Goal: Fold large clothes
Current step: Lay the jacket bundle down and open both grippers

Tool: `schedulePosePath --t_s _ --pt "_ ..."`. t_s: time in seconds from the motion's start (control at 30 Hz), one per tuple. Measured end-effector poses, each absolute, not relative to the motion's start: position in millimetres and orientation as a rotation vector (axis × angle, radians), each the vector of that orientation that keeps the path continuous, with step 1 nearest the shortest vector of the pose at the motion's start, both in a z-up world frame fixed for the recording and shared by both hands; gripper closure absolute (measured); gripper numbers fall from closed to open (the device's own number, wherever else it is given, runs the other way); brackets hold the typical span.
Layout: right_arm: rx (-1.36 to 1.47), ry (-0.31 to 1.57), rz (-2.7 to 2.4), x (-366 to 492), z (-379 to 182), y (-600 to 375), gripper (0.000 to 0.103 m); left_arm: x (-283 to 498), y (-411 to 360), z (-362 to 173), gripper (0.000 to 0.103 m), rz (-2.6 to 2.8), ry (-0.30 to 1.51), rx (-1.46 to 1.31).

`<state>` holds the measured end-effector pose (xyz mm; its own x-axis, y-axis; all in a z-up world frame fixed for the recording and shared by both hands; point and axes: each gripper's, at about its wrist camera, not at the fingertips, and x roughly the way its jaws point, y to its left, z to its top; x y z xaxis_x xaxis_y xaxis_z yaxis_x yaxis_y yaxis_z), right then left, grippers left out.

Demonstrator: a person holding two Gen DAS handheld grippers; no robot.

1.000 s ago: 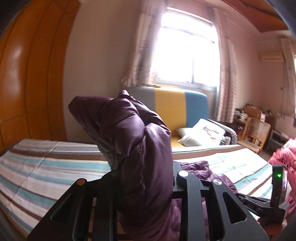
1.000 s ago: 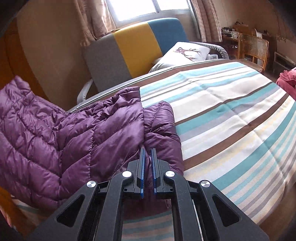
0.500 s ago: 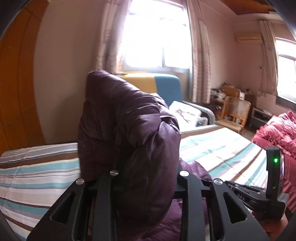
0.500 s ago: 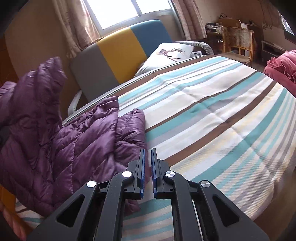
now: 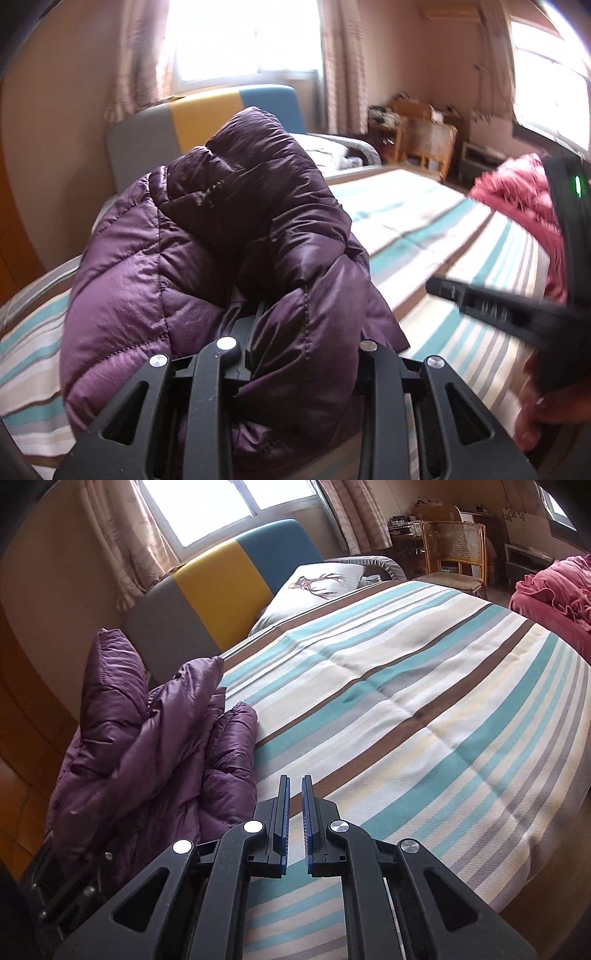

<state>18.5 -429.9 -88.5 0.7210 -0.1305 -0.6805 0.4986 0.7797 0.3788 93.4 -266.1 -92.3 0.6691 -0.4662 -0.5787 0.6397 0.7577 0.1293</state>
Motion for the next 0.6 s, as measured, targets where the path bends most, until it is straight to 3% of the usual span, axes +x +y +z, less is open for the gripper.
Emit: schedulePosePath --t_s 0.07,0.13,0.17,0.3,0.47,0.57,0.6 --pt "0.583 0.678 -0.368 17.4 -87.4 -430.9 0.097 93.0 -270.4 -89.6 0.062 -0.661 0.544 0.357" --pt "0.580 0.677 -0.367 17.7 -86.2 -430.9 0.097 90.6 -264.2 -78.1 0.034 -0.728 0.545 0.301" --pt "0.584 0.673 -0.361 17.1 -85.7 -430.6 0.097 88.5 -258.2 -71.1 0.031 -0.758 0.545 0.260" --pt "0.583 0.666 -0.334 16.9 -81.8 -429.3 0.097 86.5 -226.9 -39.9 0.019 -0.811 0.512 0.090" --pt "0.548 0.654 -0.301 20.8 -70.0 -419.7 0.097 111.2 -160.8 -22.8 0.019 -0.619 0.440 -0.082" --pt "0.527 0.638 -0.287 23.5 -60.2 -412.0 0.097 147.5 -116.8 -35.5 0.020 -0.423 0.494 -0.156" --pt "0.524 0.634 -0.276 24.8 -57.3 -409.1 0.090 157.3 -105.6 -42.0 0.020 -0.384 0.514 -0.183"
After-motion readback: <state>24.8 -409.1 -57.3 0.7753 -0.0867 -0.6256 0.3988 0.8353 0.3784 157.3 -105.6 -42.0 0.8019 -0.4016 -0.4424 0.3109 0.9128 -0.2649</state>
